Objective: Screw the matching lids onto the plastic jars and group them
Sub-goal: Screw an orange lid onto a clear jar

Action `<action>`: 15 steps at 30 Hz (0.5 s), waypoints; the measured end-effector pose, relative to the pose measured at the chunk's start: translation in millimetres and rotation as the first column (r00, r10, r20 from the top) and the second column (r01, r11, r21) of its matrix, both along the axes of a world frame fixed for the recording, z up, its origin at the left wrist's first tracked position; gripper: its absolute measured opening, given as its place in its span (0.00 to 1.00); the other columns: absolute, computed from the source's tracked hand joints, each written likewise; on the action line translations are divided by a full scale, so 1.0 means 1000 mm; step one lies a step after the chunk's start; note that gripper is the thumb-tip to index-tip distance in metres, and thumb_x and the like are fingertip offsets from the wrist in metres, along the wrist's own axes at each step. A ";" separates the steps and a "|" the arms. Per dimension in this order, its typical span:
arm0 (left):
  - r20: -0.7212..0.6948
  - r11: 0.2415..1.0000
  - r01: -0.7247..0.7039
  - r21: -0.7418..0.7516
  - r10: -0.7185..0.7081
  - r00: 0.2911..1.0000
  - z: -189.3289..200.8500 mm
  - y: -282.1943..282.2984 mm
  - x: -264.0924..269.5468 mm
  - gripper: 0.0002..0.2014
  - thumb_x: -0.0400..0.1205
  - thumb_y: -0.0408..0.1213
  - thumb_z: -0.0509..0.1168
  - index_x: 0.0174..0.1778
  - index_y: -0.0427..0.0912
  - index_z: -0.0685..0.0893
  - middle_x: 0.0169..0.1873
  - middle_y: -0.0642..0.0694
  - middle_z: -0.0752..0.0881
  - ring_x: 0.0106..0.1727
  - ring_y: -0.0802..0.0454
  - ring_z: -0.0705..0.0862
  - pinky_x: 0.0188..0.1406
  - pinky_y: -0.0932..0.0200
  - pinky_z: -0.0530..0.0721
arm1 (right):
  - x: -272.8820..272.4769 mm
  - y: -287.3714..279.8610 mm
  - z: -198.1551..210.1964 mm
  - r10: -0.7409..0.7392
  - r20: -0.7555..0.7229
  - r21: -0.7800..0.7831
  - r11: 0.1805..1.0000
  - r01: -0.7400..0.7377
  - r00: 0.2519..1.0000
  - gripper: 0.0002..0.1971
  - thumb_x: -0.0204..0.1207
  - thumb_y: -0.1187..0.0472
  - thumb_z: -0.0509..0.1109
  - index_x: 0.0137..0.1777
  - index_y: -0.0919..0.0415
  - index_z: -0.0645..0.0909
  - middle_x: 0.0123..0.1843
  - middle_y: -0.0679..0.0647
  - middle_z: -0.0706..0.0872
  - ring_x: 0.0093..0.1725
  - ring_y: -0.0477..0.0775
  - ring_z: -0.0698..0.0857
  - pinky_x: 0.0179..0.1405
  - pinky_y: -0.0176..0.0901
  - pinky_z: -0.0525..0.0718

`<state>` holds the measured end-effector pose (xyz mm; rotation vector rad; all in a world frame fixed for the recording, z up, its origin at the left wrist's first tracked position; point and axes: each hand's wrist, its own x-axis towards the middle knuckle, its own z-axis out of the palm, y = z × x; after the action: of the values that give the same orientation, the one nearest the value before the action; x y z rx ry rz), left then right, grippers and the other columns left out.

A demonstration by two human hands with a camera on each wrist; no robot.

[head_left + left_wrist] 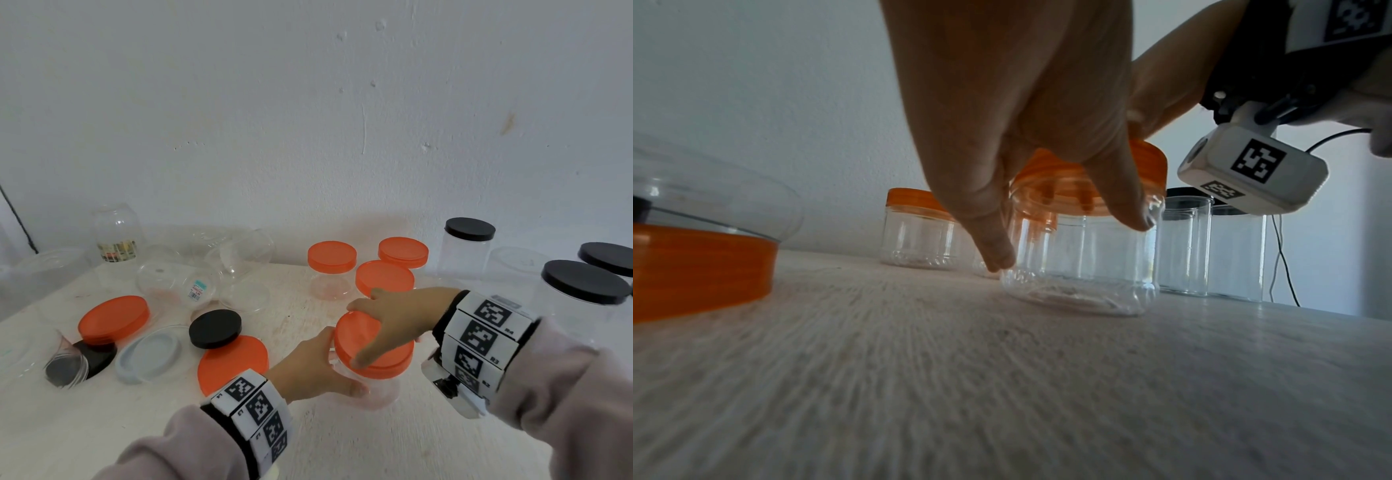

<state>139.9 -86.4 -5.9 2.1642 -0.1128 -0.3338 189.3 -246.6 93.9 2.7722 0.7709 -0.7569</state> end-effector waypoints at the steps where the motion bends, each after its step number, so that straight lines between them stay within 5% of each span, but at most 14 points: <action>1: -0.002 1.000 -0.001 -0.001 0.001 1.000 0.000 0.000 0.000 0.47 0.67 0.45 0.81 0.78 0.52 0.62 0.73 0.55 0.74 0.73 0.54 0.73 0.70 0.58 0.71 | 0.000 -0.001 0.000 -0.009 0.002 -0.008 1.000 0.009 1.000 0.54 0.59 0.20 0.65 0.83 0.37 0.48 0.83 0.49 0.55 0.54 0.51 0.73 0.61 0.54 0.78; 6: -0.004 1.000 -0.002 -0.002 0.002 1.000 -0.001 0.001 0.000 0.47 0.67 0.46 0.81 0.78 0.52 0.61 0.73 0.55 0.73 0.73 0.54 0.72 0.69 0.59 0.71 | 0.003 -0.004 0.001 0.019 -0.006 -0.017 1.000 -0.019 1.000 0.57 0.57 0.23 0.71 0.82 0.34 0.44 0.84 0.46 0.52 0.78 0.60 0.65 0.71 0.61 0.71; 10: 0.001 1.000 -0.005 0.008 0.004 1.000 0.000 0.000 -0.001 0.47 0.66 0.46 0.81 0.78 0.52 0.61 0.73 0.54 0.73 0.72 0.55 0.73 0.71 0.58 0.72 | 0.003 -0.002 0.000 0.091 -0.034 0.041 0.995 -0.089 0.995 0.53 0.61 0.33 0.77 0.81 0.31 0.46 0.81 0.40 0.54 0.79 0.55 0.62 0.71 0.60 0.70; 15: 0.006 1.000 -0.002 0.000 0.002 1.000 0.000 0.000 -0.001 0.47 0.67 0.46 0.81 0.78 0.52 0.62 0.73 0.55 0.74 0.73 0.54 0.72 0.73 0.55 0.72 | 0.002 -0.003 -0.004 0.023 0.001 0.026 0.999 -0.023 1.000 0.54 0.58 0.22 0.69 0.82 0.35 0.48 0.81 0.45 0.56 0.71 0.57 0.73 0.68 0.59 0.74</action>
<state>138.8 -86.6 -5.7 2.1655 -0.1143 -0.3261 191.1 -250.0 90.1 2.7813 0.8170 -0.7468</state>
